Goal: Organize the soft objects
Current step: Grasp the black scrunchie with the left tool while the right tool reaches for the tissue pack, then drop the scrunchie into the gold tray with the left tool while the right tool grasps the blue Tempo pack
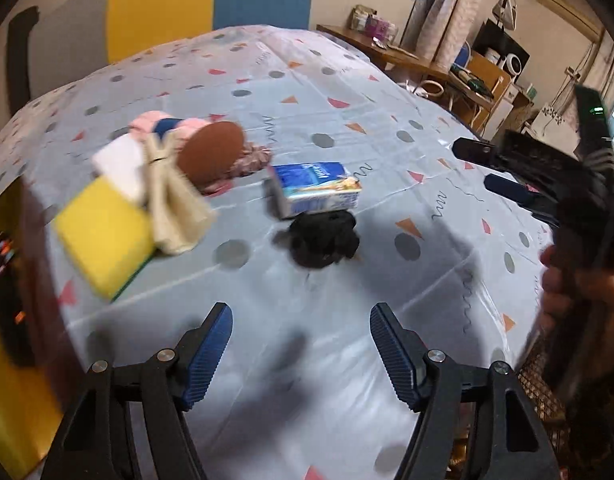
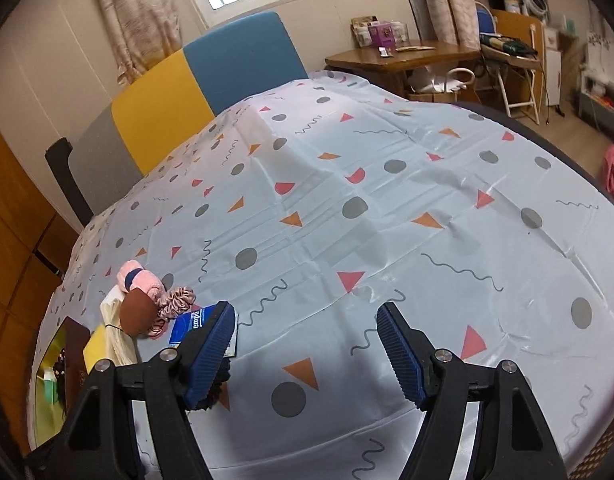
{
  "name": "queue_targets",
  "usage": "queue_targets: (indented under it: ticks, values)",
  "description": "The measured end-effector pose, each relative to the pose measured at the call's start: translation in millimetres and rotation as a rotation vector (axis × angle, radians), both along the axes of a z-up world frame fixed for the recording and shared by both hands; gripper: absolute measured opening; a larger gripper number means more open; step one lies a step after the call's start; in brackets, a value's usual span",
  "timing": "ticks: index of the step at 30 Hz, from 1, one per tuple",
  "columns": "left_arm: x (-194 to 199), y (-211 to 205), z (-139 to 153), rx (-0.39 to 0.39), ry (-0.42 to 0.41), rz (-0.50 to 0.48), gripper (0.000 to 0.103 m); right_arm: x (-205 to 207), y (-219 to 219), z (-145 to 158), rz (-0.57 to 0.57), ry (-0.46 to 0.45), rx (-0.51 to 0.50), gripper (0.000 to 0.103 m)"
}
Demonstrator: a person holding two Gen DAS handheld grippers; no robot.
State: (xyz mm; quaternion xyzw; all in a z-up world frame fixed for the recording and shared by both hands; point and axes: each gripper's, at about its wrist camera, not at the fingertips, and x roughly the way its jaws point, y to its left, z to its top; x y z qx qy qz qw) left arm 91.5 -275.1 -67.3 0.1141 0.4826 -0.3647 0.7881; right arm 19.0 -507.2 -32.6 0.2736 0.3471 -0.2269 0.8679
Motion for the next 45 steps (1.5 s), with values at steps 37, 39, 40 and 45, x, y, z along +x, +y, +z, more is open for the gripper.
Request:
queue_targets:
  ticks: [37, 39, 40, 45]
  values:
    - [-31, 32, -44, -0.011, -0.085, -0.022, 0.023, 29, 38, -28, 0.194, 0.098, 0.037, 0.086]
    - [-33, 32, -45, -0.011, -0.101, -0.026, 0.023, 36, 48, -31, 0.221, 0.098, 0.041, 0.094]
    - [-33, 31, -45, -0.012, -0.104, -0.027, 0.023, 39, 53, -31, 0.233, 0.095, 0.037, 0.096]
    - [-32, 38, -46, -0.048, -0.087, -0.015, 0.022, 75, 78, -30, 0.273, 0.129, -0.026, 0.103]
